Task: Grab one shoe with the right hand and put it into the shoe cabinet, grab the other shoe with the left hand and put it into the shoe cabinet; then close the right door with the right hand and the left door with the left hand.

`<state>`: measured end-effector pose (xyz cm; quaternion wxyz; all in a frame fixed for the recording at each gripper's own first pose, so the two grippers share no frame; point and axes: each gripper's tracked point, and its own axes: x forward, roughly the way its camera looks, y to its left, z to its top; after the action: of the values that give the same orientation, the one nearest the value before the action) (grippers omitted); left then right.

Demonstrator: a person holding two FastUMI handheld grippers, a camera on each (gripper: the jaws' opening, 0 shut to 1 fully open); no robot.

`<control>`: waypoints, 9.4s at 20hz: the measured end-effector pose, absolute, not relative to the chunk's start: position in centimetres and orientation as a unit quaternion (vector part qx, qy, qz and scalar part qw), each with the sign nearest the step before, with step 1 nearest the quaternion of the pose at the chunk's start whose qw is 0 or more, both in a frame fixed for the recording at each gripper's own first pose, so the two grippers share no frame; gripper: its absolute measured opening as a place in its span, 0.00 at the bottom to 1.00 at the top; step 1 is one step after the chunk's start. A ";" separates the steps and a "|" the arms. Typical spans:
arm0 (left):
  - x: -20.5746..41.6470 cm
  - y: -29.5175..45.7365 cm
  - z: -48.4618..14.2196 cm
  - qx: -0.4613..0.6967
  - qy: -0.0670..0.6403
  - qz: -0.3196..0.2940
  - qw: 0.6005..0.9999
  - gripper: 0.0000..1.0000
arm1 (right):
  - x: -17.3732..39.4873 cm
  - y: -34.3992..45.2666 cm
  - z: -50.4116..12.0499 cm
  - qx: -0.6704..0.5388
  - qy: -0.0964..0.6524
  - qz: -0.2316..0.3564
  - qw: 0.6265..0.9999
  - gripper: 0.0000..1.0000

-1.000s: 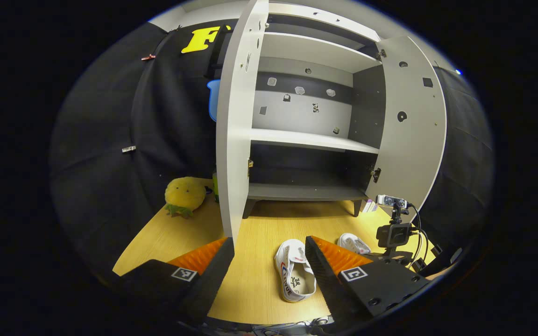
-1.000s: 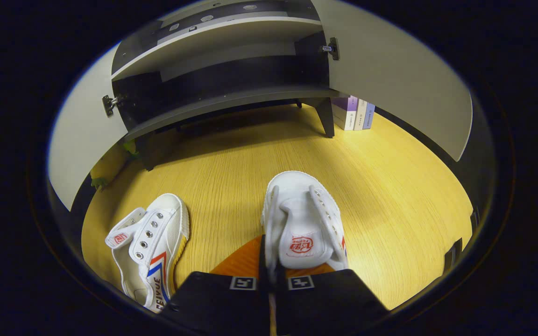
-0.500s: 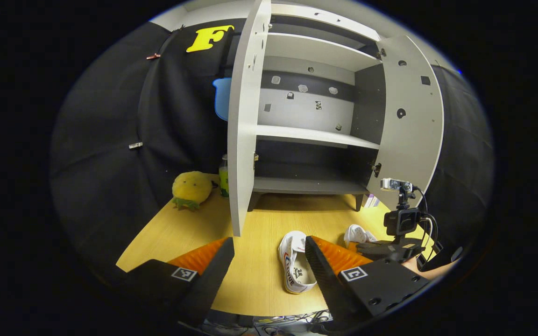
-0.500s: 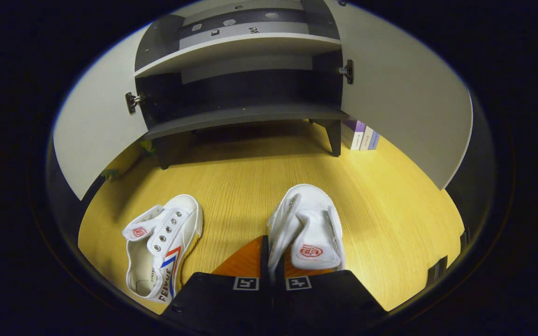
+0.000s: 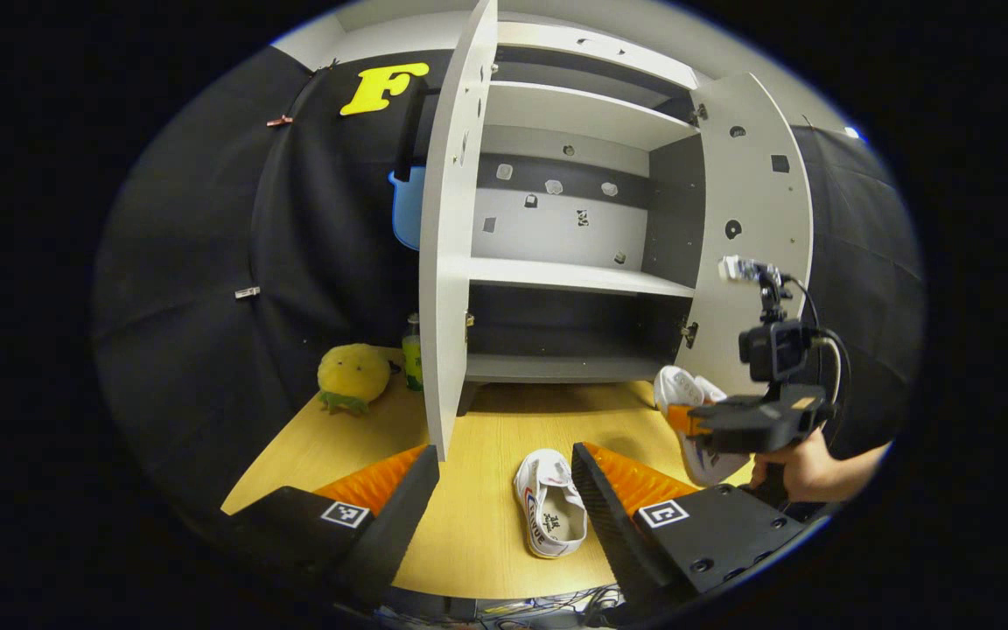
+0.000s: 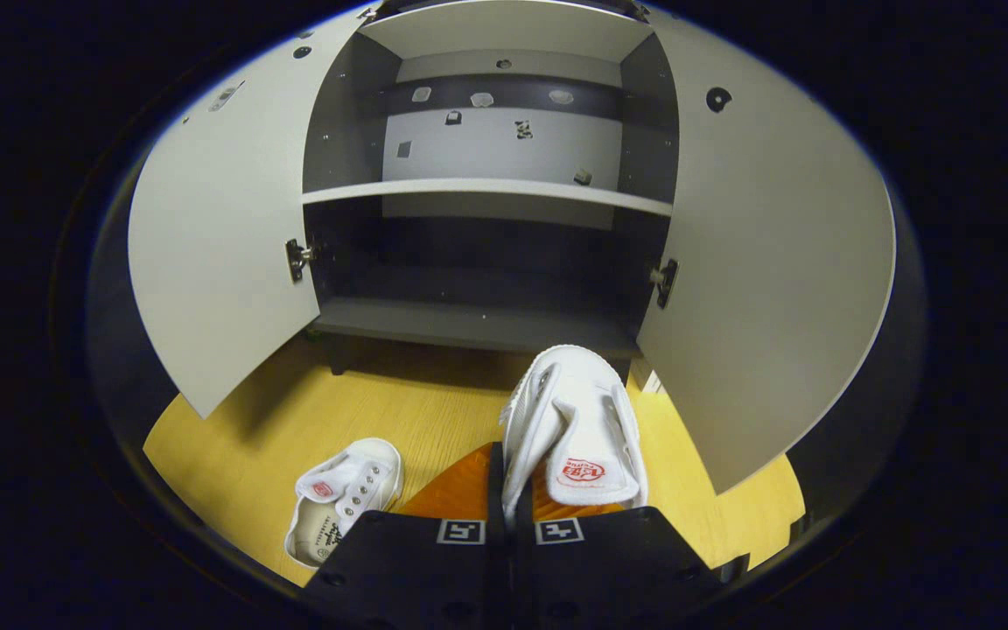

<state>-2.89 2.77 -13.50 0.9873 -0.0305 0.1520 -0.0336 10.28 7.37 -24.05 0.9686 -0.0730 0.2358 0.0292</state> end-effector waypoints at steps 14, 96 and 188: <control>-2.7 4.2 -8.9 0.000 0.113 -0.040 0.993 0.95 | 20.5 11.5 -2.5 -0.062 0.112 0.072 0.989 0.06; 5.6 -1.6 -32.6 -0.002 0.322 -0.104 0.941 0.96 | -3.7 -3.0 -20.1 0.015 0.265 -0.063 0.962 0.99; 34.4 -5.1 5.7 0.162 0.114 -0.031 0.980 0.96 | 4.5 -0.9 -5.0 -0.034 0.066 0.135 0.988 0.99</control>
<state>34.42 -5.15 5.72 0.9798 0.1619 0.1136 -0.0307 4.54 -0.87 -5.05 0.9882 -0.0335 0.0655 0.1346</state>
